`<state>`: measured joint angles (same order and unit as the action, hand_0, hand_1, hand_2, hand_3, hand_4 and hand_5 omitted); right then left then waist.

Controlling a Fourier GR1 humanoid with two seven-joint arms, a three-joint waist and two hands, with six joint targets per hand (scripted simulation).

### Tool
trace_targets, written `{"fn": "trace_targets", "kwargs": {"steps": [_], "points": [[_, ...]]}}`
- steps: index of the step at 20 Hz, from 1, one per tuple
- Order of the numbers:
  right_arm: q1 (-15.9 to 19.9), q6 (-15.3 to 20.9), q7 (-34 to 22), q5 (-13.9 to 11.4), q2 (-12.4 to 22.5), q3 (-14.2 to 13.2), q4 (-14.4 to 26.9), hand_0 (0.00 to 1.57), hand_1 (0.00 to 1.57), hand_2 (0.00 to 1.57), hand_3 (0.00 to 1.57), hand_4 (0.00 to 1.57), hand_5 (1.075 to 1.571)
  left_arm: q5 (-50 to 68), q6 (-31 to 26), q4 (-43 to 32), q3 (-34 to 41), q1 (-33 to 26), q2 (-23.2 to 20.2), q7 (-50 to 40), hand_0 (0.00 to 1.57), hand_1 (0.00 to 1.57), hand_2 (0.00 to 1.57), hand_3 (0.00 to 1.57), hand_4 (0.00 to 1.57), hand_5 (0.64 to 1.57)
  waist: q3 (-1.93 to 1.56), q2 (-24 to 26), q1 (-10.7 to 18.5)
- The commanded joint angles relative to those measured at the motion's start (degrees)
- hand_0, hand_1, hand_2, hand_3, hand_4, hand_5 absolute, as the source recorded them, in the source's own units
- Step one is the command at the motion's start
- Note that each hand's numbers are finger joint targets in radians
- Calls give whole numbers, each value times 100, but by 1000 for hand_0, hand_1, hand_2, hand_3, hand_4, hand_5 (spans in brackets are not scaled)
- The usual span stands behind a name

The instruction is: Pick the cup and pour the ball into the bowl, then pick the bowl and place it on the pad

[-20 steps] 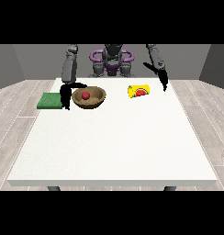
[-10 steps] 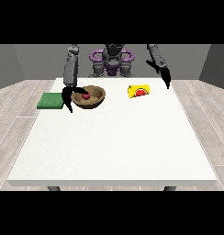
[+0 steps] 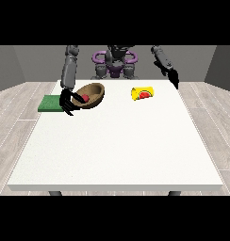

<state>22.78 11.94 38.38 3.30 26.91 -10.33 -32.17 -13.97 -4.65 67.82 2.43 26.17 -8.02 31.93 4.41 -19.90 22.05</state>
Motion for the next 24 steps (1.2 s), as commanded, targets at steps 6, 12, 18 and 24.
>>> {"fn": "trace_targets", "kwargs": {"steps": [6, 12, 18, 24], "points": [[56, 493, -2479, -356, 504, 266, 340, 1571, 1571, 1571, 1571, 1179, 1571, -12, -88, -321, -107, 196, 162, -247, 0, 0, 0, 0, 0, 711, -385, 247, 389], [361, -136, -4141, -922, 984, 1031, -119, 1571, 1571, 1571, 1571, 1267, 1569, 82, -79, -1150, 210, -134, 11, -84, 0, 0, 0, 0, 0, 716, -408, 1227, -187], [639, -1329, -4426, -1796, 2450, 1810, -742, 1571, 1571, 1571, 1571, 1571, 1571, 119, 288, -1584, 420, -514, 165, 4, 0, 0, 0, 0, 0, 729, -412, 1811, -871], [757, -1782, -4238, -2046, 2455, 1663, -820, 1571, 1571, 1571, 1565, 1571, 1523, 331, 167, -1344, 629, -858, -119, 7, 0, 0, 0, 0, 0, 717, -441, 1828, -1182]]}}
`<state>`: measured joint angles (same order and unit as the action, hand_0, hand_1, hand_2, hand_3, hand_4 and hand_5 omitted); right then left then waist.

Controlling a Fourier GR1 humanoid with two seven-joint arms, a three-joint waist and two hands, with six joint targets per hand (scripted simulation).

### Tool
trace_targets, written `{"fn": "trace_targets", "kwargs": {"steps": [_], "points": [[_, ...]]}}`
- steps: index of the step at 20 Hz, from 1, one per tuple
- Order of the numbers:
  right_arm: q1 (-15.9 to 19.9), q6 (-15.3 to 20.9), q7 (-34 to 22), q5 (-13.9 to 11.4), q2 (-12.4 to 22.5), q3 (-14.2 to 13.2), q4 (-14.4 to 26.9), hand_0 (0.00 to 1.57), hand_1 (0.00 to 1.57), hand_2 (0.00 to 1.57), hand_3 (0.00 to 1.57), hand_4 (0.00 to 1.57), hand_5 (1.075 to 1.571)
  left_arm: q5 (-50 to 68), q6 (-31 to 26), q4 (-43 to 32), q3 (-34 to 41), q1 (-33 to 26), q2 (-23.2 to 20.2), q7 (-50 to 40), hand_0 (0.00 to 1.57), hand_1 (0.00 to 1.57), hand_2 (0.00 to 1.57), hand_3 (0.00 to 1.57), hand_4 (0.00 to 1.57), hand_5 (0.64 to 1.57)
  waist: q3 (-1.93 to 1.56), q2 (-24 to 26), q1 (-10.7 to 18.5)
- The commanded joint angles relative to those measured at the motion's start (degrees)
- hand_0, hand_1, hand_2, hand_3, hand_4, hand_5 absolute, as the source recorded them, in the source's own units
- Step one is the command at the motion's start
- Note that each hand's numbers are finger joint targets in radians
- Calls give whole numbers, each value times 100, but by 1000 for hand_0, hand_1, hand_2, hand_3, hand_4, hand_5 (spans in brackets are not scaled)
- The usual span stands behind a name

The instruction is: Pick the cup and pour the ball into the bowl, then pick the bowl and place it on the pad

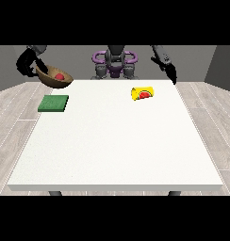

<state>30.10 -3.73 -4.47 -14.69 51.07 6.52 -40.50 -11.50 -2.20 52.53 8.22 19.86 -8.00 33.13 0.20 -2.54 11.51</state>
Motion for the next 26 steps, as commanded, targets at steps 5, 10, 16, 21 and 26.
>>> {"fn": "trace_targets", "kwargs": {"steps": [5, 10, 16, 21, 26], "points": [[93, -52, -61, -383, -199, -17, -580, 1571, 1571, 1571, 1545, 1571, 1503, 536, -274, -533, 956, -10, -1086, 833, 0, 0, 0, 0, 0, 676, -16, -408, -713], [98, 869, 754, -235, -176, -728, 42, 1571, 1571, 1571, 1541, 1530, 1569, 1021, -720, -543, 1385, 159, -1466, 1416, 0, 0, 0, 0, 465, 1136, -23, -1473, -535], [-30, 1554, 1389, -15, -652, -1222, 800, 1571, 1571, 1571, 1571, 1316, 1553, 1437, -1285, -242, 1693, 111, -1967, 1478, 0, 0, 0, 0, 881, 1173, -32, -1961, -322], [307, 995, 1482, 730, -693, -1931, 1344, 1571, 1571, 1571, 1172, 877, 1407, 1577, -1211, 35, 1761, -200, -1786, 1510, 0, 0, 0, 0, 877, 1191, -34, -2019, -329], [735, 638, 1215, 1465, -598, -2660, 1633, 1571, 1571, 1494, 1268, 254, 1415, 1735, -1193, 67, 1923, -64, -1915, 1450, 0, 0, 0, 0, 859, 1185, -32, -2273, -553]]}}
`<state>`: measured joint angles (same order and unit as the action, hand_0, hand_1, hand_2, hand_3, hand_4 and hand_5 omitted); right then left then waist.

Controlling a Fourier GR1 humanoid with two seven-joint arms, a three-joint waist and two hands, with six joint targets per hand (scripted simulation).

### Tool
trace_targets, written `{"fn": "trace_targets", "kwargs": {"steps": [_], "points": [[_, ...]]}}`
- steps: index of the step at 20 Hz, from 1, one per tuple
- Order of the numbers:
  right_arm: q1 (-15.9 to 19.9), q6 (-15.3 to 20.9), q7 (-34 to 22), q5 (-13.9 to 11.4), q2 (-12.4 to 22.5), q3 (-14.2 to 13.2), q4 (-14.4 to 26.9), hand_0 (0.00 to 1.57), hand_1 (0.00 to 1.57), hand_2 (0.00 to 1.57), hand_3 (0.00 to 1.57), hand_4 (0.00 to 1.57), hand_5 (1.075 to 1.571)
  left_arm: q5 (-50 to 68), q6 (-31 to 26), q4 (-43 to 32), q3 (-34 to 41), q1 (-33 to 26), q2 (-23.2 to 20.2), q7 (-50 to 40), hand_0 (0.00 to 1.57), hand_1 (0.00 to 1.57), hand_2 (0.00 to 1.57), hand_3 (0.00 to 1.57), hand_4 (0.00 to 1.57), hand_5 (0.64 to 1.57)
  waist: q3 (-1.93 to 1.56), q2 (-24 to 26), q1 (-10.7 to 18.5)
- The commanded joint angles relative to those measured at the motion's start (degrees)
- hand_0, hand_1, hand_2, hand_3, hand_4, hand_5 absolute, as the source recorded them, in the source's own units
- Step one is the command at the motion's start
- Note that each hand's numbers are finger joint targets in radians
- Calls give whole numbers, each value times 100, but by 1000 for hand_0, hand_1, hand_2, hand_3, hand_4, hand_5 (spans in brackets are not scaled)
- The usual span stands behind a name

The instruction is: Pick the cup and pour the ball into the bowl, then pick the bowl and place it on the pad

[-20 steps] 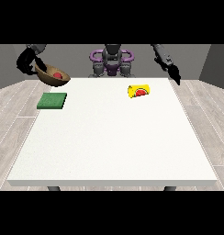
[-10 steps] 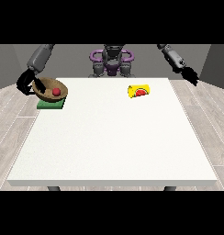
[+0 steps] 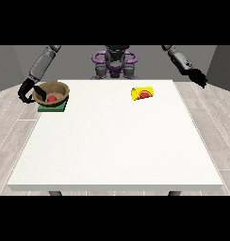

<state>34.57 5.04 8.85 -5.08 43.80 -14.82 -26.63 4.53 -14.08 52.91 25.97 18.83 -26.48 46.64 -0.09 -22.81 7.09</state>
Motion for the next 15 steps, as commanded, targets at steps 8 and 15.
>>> {"fn": "trace_targets", "kwargs": {"steps": [8, 15], "points": [[458, -582, -105, 721, 738, -917, 765, 0, 0, 503, 0, 0, 1264, 557, -522, 738, 286, -462, -389, -518, 0, 0, 0, 0, 872, 1175, -4, -27, 26], [815, -1232, -98, 999, 186, -902, 365, 0, 0, 102, 369, 501, 1371, 290, -304, 454, 13, -501, -139, -704, 0, 0, 0, 0, 883, 1213, 10, 695, -51]]}}
